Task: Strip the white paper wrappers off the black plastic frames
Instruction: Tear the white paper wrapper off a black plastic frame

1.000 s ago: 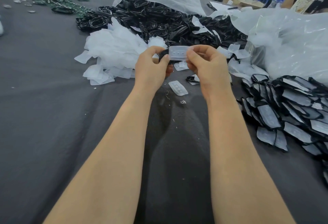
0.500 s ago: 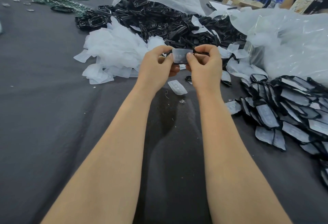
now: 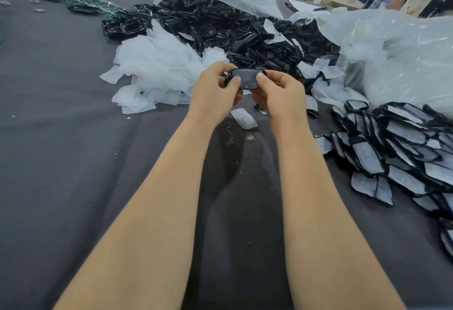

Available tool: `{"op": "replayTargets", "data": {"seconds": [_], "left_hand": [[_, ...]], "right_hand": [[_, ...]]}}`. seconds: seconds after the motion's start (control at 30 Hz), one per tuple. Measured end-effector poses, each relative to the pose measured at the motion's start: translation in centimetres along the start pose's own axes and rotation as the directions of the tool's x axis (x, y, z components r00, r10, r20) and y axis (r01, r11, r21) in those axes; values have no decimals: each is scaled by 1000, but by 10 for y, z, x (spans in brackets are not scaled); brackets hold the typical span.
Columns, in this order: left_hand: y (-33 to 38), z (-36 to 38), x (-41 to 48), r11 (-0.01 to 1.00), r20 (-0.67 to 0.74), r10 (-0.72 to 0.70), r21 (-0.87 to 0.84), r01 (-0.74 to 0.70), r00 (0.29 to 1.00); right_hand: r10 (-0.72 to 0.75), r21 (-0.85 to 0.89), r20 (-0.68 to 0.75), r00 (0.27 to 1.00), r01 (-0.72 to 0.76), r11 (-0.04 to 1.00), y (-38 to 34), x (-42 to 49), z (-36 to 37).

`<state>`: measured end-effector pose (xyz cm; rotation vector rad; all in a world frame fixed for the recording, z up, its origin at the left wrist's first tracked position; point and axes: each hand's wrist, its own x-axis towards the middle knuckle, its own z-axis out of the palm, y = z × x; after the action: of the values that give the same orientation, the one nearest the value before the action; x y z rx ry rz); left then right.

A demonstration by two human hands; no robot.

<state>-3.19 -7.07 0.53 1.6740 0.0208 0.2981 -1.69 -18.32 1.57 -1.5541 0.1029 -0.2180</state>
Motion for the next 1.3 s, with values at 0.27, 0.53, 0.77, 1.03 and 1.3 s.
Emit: {"op": "replayTargets", "data": {"seconds": [0.27, 0.53, 0.77, 1.03, 1.3], "left_hand": [[-2, 1, 0, 999, -11, 3, 51, -2, 1000], [-3, 0, 1, 997, -47, -23, 71, 26, 999], [-3, 3, 1, 996, -28, -34, 85, 36, 999], [-2, 3, -1, 997, -14, -44, 59, 45, 999], [-4, 3, 0, 992, -102, 6, 122, 7, 995]], "right_hand": [[-144, -228, -3, 990, 140, 964, 3, 0, -1], [-111, -244, 43, 993, 118, 963, 4, -4, 7], [-14, -86, -26, 1000, 11, 996, 4, -3, 7], [25, -23, 11, 1000, -25, 999, 7, 1, -2], [-107, -246, 100, 989, 129, 961, 7, 0, -2]]}}
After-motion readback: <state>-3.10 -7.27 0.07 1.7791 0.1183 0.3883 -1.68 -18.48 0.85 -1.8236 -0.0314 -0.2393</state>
